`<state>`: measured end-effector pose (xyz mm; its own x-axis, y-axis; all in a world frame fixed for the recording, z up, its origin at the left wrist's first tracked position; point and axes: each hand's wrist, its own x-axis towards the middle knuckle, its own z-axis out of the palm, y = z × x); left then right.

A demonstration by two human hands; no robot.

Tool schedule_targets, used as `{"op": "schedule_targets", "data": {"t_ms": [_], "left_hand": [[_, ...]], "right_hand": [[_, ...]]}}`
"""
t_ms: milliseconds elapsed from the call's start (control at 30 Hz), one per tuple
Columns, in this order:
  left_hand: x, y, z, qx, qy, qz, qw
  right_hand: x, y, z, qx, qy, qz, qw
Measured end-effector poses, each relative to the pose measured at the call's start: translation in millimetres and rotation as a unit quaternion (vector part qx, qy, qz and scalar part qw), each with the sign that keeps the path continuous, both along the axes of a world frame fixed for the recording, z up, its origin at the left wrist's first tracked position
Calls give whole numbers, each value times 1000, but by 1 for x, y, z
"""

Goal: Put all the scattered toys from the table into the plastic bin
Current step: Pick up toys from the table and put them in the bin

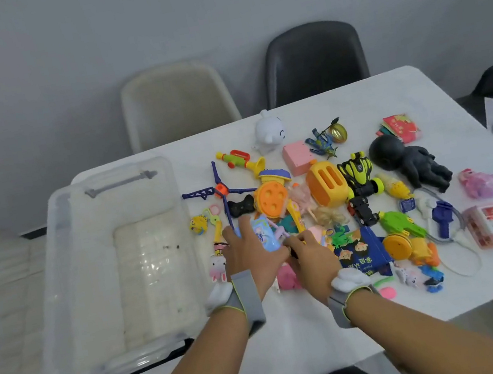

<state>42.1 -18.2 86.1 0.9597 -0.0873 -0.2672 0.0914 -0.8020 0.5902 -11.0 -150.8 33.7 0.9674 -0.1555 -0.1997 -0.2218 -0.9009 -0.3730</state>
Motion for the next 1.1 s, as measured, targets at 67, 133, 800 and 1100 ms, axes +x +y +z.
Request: {"op": "schedule_targets", "data": {"t_ms": [67,133,800,1100], "left_hand": [[14,5,29,-26,-32,9,999],[29,20,57,-49,-63,18,997],[61,272,34,128,117,-13,985],[66,259,-25,386,134,-385,827]], "right_hand": [[21,6,28,15,-48,-15,999],[42,19,60,29,-92,-20,995],[115,257,75,28,45,151,987],[127,286,-20,41,318,115,940]]}}
